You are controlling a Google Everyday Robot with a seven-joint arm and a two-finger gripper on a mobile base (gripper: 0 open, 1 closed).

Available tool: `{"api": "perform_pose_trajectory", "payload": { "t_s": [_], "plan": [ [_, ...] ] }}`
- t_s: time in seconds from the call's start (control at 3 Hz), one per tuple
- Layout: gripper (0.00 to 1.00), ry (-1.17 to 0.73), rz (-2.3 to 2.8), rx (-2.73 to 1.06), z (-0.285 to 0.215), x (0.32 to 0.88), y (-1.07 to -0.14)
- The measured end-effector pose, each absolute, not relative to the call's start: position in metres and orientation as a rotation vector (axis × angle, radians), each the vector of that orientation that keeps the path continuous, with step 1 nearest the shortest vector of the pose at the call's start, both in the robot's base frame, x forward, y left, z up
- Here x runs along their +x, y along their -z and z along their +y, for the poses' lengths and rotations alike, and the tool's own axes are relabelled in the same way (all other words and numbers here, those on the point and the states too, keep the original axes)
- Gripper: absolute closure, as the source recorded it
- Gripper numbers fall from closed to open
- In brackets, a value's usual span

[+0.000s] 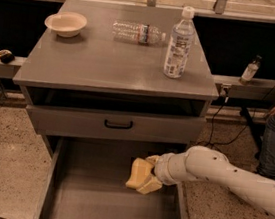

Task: Place sponge into middle drawer

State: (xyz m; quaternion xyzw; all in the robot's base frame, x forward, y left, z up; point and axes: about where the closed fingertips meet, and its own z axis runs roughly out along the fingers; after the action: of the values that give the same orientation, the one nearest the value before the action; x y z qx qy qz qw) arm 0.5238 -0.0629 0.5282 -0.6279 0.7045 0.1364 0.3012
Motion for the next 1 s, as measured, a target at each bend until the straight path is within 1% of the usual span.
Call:
{"api": "perform_pose_trajectory", "payload": {
  "t_s": [0.67,1.0],
  "plan": [
    [1.00,-0.321,1.875,-1.606,-0.065,0.531,-0.484],
    [0.82,-0.371,1.850,-1.584,-0.060,0.530,-0.469]
  ]
}}
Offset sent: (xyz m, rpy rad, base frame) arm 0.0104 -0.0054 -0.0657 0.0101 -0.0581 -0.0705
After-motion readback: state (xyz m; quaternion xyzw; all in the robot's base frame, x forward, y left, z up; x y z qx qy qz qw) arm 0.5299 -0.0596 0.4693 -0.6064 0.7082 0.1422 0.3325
